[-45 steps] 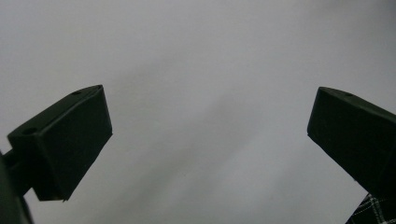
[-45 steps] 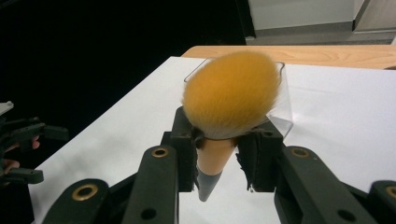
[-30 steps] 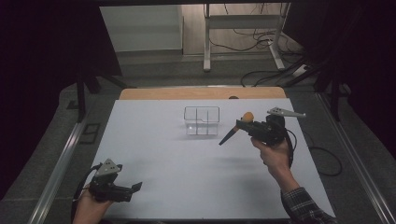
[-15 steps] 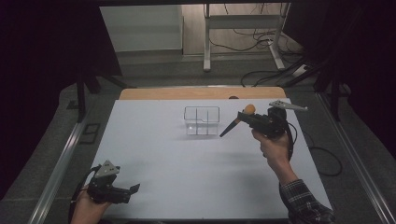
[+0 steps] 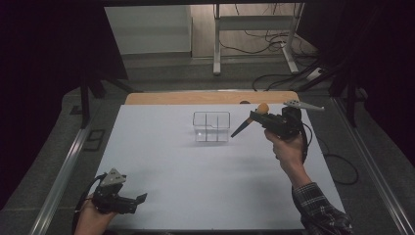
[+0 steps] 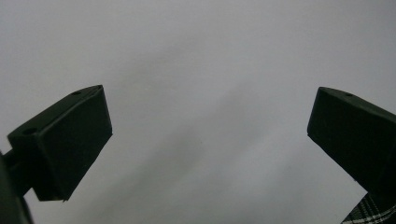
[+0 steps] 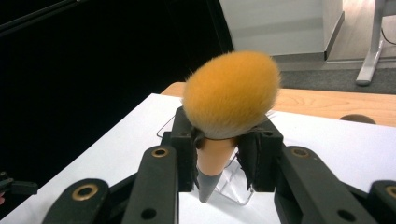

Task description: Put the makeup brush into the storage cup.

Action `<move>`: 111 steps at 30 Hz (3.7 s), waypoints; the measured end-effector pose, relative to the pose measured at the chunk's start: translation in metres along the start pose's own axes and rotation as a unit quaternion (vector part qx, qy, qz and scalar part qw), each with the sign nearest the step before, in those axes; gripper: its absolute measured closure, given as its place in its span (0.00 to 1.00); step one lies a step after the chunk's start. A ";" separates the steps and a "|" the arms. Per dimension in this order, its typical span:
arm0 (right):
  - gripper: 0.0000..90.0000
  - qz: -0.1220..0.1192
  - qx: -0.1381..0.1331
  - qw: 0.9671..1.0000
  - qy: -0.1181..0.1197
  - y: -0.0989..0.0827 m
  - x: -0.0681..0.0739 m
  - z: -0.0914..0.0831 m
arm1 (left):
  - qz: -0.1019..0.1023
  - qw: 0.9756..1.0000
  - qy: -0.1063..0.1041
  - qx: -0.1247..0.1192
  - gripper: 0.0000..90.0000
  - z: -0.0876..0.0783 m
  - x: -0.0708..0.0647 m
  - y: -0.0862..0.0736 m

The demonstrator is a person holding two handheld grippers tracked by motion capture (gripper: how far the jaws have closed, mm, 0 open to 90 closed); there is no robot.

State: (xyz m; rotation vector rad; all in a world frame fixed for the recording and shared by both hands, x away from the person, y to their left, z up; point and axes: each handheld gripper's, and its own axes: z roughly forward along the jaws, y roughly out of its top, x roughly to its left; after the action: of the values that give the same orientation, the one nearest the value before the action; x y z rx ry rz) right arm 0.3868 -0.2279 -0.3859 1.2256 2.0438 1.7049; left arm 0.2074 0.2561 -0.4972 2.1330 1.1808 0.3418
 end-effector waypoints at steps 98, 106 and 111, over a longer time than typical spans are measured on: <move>0.76 -0.110 0.053 0.991 -0.060 0.004 0.010 0.089 | -0.007 1.000 -0.004 -0.002 0.00 0.000 0.002 -0.001; 0.76 -0.111 0.063 0.990 -0.059 -0.005 0.009 0.095 | -0.006 1.000 -0.004 -0.002 0.00 0.000 0.002 -0.001; 0.76 -0.107 0.068 0.990 -0.059 -0.009 0.007 0.098 | -0.006 1.000 -0.005 -0.002 0.00 0.000 0.002 -0.001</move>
State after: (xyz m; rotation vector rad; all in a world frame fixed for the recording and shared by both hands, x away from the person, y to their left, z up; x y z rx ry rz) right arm 0.4397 -0.1526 -0.4218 1.0703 2.1614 1.3858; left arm 0.2078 0.2580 -0.4978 2.1215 1.1869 0.3276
